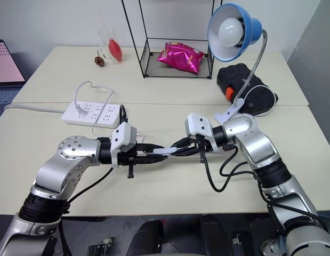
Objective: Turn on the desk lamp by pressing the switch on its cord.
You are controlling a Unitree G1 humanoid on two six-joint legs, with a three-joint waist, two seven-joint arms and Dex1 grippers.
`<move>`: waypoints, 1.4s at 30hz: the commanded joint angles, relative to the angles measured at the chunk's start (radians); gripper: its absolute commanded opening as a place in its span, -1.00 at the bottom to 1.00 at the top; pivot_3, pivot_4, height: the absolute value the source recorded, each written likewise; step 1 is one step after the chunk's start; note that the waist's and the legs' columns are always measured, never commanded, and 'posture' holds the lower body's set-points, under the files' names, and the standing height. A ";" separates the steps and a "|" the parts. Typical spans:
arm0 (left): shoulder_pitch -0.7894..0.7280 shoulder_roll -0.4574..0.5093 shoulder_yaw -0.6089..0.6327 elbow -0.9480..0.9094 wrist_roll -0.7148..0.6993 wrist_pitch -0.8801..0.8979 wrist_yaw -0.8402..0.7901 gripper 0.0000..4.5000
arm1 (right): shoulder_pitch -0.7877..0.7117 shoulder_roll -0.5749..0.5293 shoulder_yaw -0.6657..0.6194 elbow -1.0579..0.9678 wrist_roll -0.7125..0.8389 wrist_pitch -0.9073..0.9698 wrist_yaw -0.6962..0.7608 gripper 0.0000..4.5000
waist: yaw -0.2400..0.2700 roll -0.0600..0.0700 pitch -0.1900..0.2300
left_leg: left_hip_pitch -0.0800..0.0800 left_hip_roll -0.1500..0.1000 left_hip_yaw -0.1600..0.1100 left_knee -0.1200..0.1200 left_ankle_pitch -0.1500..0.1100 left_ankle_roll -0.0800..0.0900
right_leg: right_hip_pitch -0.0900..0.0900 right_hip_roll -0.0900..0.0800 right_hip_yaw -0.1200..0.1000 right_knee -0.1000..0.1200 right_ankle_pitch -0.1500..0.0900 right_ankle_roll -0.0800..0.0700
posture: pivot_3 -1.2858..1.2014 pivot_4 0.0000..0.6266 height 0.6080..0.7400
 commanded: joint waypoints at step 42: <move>0.076 0.033 0.090 -0.111 -0.099 0.069 0.077 0.19 | -0.022 0.010 -0.017 -0.034 0.023 -0.006 -0.010 -0.83 | -0.001 0.000 0.000 | 0.000 0.000 0.000 0.000 0.000 0.000 | 0.000 0.000 0.000 0.000 0.000 0.000 | 0.03 -0.52 1.00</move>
